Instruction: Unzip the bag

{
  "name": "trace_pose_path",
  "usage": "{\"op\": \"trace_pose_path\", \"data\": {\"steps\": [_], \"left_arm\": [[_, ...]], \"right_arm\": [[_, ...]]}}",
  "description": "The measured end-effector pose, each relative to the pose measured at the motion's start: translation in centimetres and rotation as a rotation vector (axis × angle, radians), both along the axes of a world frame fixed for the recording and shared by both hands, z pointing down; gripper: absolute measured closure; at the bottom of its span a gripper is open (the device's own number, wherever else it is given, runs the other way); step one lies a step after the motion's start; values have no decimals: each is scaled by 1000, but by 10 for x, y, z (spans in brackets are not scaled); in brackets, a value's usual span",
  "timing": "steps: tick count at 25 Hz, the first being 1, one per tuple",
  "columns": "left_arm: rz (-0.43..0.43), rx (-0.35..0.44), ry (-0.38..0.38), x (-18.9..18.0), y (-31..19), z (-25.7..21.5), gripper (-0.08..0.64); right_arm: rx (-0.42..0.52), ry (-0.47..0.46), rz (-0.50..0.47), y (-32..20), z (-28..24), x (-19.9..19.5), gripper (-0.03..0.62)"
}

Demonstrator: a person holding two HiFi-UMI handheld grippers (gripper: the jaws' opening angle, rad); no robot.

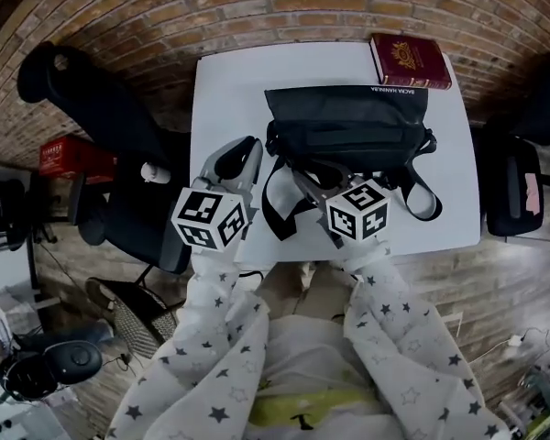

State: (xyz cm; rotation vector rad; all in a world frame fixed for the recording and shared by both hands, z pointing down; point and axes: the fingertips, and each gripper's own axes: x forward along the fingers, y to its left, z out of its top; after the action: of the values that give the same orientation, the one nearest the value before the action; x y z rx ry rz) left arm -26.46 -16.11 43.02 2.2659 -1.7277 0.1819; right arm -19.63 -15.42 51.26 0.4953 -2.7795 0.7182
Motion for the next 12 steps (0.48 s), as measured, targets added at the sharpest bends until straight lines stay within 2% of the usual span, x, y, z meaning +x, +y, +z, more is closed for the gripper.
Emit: {"op": "trace_pose_path", "data": {"steps": [3, 6, 12], "left_arm": [[69, 2, 15, 4, -13, -3, 492], [132, 3, 33, 11, -26, -3, 390], [209, -15, 23, 29, -51, 8, 371]], "right_arm": [[3, 49, 24, 0, 7, -5, 469], [28, 92, 57, -2, 12, -8, 479], [74, 149, 112, -8, 18, -10, 492]]}}
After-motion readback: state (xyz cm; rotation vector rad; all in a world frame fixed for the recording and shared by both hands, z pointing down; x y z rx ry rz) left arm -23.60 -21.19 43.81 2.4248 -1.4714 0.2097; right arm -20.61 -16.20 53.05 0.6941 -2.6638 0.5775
